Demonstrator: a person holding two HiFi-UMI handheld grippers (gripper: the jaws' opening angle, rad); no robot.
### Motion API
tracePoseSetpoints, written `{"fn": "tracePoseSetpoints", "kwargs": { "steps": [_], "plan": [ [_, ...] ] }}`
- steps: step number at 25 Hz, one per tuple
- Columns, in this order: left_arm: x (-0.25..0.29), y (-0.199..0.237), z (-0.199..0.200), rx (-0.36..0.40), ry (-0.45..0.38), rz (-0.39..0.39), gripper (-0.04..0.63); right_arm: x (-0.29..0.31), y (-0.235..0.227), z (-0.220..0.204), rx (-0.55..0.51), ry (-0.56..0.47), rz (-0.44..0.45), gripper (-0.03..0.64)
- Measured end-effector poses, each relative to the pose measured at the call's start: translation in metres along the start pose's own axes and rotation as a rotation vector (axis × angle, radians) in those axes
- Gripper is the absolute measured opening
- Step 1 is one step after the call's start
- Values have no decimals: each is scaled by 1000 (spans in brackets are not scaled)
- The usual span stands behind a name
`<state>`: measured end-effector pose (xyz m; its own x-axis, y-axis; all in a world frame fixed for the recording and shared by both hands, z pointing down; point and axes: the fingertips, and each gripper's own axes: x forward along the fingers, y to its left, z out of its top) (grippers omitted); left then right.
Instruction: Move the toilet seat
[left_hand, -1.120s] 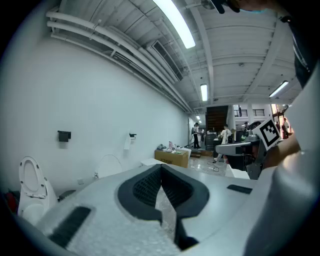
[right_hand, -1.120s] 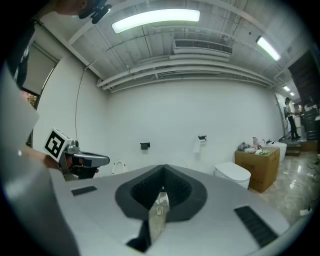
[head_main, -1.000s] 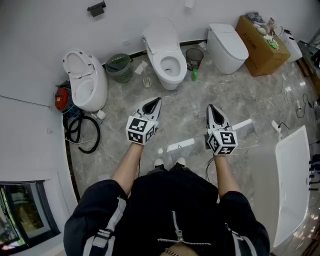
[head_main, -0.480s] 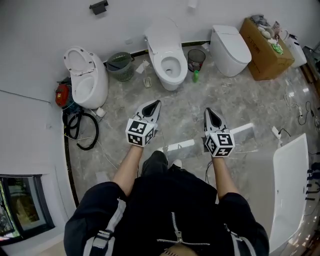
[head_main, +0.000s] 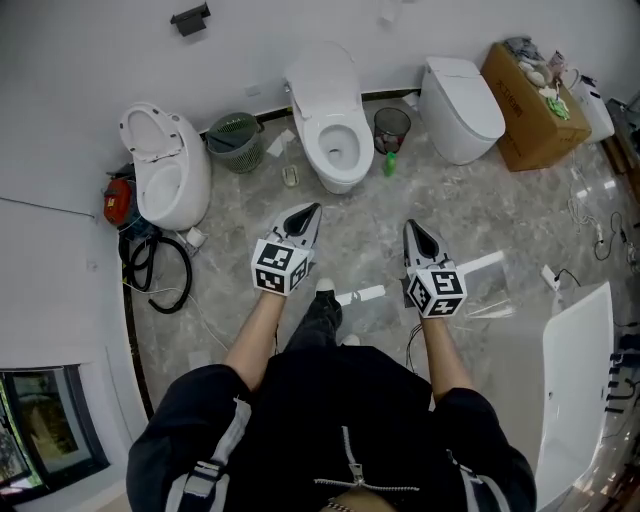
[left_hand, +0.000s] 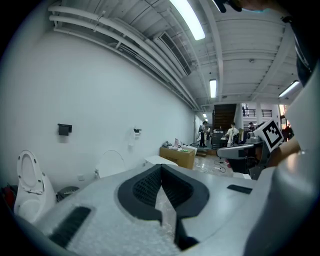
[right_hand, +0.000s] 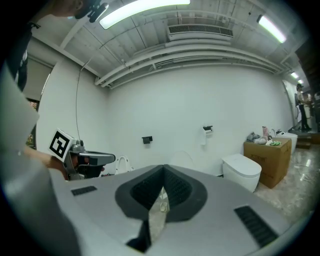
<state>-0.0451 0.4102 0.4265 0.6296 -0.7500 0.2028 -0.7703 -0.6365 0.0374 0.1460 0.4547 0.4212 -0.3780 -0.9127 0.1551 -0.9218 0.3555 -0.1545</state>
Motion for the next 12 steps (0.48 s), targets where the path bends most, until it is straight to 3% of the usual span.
{"fn": "tracePoseSetpoints", "kwargs": {
  "steps": [12],
  "plan": [
    [115, 107, 22, 5, -1, -52, 6, 153, -36, 41, -27, 0, -33, 2]
  ]
}}
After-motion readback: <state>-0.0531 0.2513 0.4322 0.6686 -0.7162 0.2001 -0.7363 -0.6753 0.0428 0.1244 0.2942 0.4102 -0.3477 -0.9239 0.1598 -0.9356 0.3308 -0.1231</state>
